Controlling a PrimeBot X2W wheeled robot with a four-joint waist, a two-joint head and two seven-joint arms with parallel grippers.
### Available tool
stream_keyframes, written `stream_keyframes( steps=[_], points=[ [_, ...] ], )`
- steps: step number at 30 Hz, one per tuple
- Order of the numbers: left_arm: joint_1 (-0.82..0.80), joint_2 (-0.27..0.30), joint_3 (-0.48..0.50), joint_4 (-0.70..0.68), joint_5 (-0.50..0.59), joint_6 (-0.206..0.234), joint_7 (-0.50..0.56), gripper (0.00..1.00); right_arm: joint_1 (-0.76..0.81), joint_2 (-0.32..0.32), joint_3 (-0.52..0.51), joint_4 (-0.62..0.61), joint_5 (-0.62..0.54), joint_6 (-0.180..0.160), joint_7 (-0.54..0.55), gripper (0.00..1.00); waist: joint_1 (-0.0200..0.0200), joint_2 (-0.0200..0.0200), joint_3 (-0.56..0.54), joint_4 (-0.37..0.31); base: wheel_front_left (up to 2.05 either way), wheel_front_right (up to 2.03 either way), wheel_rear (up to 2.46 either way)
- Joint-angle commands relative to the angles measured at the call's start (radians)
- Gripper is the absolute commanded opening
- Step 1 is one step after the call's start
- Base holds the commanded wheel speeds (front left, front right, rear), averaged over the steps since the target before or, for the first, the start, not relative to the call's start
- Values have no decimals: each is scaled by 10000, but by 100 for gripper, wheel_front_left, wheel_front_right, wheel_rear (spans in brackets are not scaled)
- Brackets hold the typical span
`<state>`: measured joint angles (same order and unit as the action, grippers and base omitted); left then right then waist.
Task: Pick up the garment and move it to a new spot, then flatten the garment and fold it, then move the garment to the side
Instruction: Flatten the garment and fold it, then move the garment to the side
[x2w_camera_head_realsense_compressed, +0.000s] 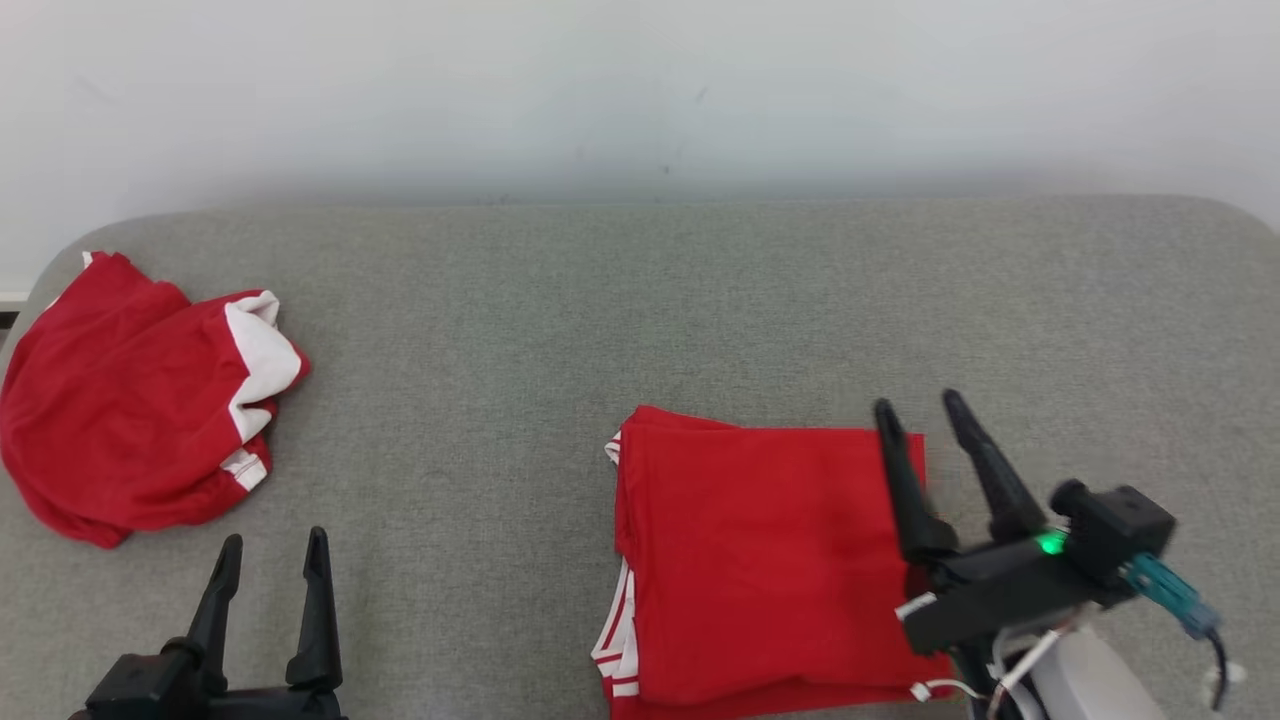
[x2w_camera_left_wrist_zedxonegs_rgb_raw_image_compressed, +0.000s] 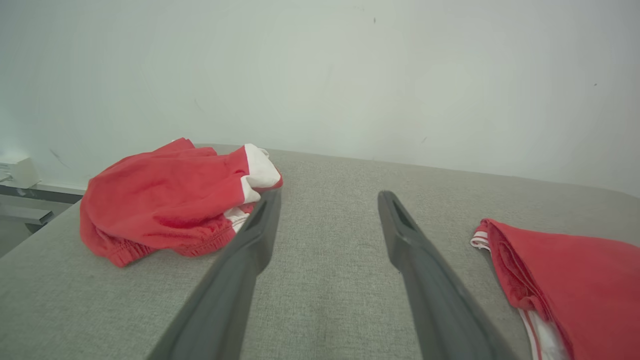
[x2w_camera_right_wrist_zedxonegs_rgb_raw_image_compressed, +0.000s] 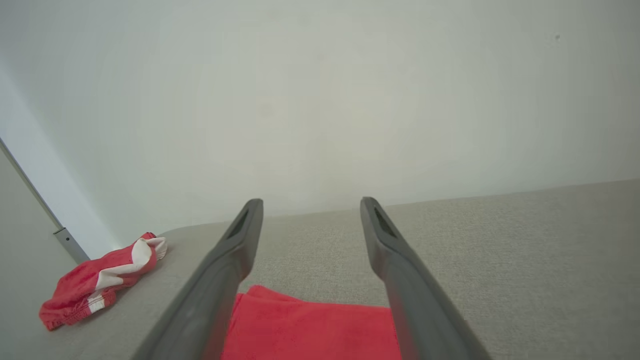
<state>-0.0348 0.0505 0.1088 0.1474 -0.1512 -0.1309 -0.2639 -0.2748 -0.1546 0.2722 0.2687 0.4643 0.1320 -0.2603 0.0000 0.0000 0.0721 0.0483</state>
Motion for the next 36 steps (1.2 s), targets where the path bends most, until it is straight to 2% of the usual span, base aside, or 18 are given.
stream_keyframes(
  steps=[1,7,15,36],
  points=[
    [108,0,54,-56,42,16,-4,100,391,-92,-291,-320,-212,-28,-52,100,0,0,-69,-93,0,0,0],
    [233,1,120,-117,101,16,-4,100,1666,-25,-1310,-1313,-814,-29,-52,100,0,0,-174,-202,0,0,0],
    [519,-1,155,-236,349,16,-4,100,2992,237,-1939,-1901,-1591,-29,-38,100,0,0,-466,-336,0,0,0],
    [883,1,14,-125,792,38,-4,100,3798,499,-2286,-1553,-2223,-29,-38,100,0,0,-725,-107,0,0,0]
  ],
)
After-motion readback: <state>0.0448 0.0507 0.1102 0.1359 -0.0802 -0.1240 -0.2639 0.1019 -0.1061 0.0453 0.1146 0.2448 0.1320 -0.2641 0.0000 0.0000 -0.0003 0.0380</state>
